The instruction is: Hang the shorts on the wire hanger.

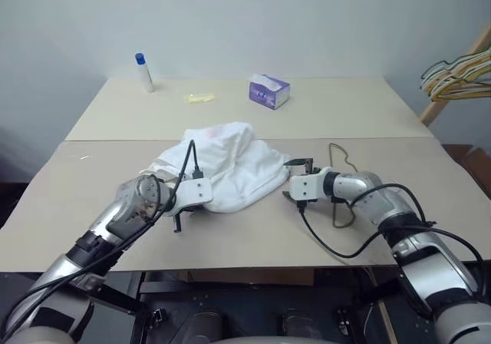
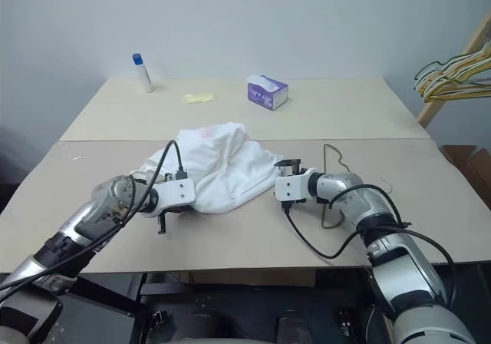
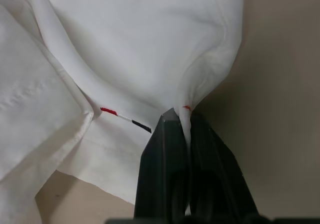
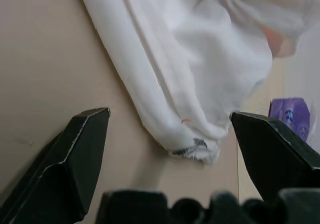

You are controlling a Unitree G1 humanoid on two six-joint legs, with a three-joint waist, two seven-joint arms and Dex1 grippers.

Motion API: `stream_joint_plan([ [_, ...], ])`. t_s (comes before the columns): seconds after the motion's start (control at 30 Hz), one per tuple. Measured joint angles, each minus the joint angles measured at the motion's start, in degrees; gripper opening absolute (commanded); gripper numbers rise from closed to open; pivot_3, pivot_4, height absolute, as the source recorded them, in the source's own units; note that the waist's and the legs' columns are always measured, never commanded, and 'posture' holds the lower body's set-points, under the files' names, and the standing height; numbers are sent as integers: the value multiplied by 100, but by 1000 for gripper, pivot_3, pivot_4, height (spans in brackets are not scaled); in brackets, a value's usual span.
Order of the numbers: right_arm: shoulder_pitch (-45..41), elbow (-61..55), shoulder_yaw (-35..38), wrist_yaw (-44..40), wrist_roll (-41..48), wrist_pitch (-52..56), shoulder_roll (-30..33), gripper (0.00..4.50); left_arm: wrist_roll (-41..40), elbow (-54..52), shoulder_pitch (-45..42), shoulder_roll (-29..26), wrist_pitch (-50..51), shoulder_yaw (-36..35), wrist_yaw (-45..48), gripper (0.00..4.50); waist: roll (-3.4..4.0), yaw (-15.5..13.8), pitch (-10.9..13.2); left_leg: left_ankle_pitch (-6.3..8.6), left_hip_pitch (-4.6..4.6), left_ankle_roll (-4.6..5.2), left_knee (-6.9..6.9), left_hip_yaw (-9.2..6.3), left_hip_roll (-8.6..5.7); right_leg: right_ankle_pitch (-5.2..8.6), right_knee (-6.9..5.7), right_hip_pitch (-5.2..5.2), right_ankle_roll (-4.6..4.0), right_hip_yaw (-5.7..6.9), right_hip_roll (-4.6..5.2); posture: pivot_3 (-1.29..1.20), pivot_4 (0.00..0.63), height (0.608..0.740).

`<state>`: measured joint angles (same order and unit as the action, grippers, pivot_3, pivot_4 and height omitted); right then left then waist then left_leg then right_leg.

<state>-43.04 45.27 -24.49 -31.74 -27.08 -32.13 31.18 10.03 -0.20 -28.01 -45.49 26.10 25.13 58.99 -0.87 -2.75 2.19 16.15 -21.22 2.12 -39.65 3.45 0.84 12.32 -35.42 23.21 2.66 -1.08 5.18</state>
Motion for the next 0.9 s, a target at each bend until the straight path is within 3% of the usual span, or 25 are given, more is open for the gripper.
stream_joint_plan([
  [0.33,-731,1403,-297,1205,-710,-37,-493,4500,-1039,-1054,579,-846,315,-1504,515,36,-4,-28,4,0,-4,-1,3,-20,0,3,-13,8,-2,4,2,277,7,740],
  [0.43,-800,1622,-342,1361,-762,-92,-626,3886,-1143,-1155,683,-906,419,-1742,478,0,-4,-44,4,0,7,-1,3,-21,0,9,-32,4,-7,3,1,285,6,740],
  [0.77,-805,1830,-386,1283,-748,-593,-672,280,-1498,-1374,1385,-1125,362,-2232,441,0,-3,-114,5,-6,4,-12,27,-21,0,13,-38,15,-10,5,1,269,8,740],
  [0.8,-804,1812,-385,1234,-731,-678,-649,43,-1512,-1387,1462,-1144,288,-2298,442,0,-3,-113,6,-9,5,-16,31,-19,0,13,-37,15,-11,6,1,265,10,740],
  [0.9,-748,1616,-370,1031,-583,-943,-465,43,-1596,-1385,1604,-1167,114,-2413,455,0,-3,-129,6,-13,6,-23,36,-18,-1,17,-34,16,-17,12,2,254,12,740],
])
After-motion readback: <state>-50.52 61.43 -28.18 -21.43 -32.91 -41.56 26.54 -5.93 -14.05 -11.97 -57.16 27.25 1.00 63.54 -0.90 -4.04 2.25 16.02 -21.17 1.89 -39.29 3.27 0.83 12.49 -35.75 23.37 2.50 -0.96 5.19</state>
